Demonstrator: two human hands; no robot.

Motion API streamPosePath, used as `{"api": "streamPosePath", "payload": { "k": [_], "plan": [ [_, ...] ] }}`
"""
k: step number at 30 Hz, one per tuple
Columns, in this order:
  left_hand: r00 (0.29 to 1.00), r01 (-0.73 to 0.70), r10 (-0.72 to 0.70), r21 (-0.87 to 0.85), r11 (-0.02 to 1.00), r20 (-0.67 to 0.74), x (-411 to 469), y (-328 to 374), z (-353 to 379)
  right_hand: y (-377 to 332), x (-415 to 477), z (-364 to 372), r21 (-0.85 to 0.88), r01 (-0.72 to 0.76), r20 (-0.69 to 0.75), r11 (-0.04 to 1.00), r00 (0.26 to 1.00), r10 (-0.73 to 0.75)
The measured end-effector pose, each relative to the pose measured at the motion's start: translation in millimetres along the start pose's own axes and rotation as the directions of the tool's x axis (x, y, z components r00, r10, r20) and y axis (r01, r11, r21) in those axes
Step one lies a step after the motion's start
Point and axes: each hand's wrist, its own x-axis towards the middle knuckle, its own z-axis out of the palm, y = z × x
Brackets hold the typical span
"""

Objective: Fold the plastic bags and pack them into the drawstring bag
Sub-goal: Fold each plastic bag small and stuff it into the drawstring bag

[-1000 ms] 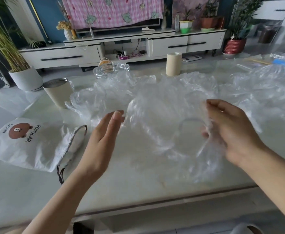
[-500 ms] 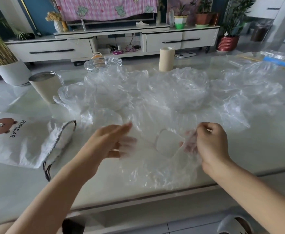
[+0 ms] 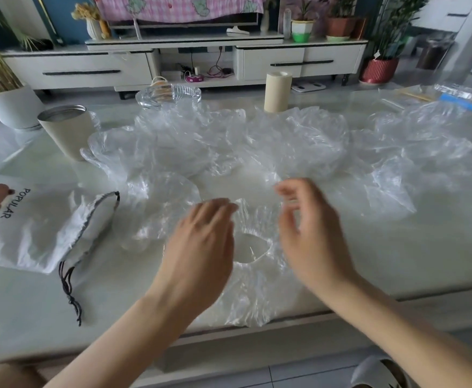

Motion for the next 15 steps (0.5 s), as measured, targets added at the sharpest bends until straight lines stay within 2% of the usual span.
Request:
{"api": "streamPosePath", "payload": {
  "k": [1,3,5,6,10,15],
  "plan": [
    [0.995,-0.023,0.027,-0.044,0.999,0.094,0.8,-0.6,7.9,-7.4,-6.8,10.4,0.017,0.043,0.143,0.999,0.989,-0.045],
    [0.962,-0.044,0.045,-0.011,0.999,0.269,0.9,-9.3,23.3,-13.0,-18.7,28.3,-0.06,0.125,0.373,0.99,0.923,-0.094],
    [0.936,-0.044,0.016,0.074,0.996,0.351,-0.2,-24.8,33.7,-2.3,-19.6,38.0,-0.2,0.229,0.501,0.953,0.86,-0.102],
    [0.931,-0.013,-0.024,0.099,0.995,0.365,-0.6,-29.5,35.6,5.6,-15.5,38.2,-0.279,0.252,0.555,0.927,0.83,-0.059],
    [0.92,0.051,-0.09,0.109,0.993,0.382,-5.9,-34.0,31.5,35.8,0.7,21.9,-0.45,0.272,0.631,0.851,0.77,0.088],
    [0.908,0.087,-0.137,0.142,0.986,0.395,-11.1,-40.7,23.2,56.8,-1.4,-1.6,-0.47,0.285,0.677,0.835,0.724,0.134]
  ]
}}
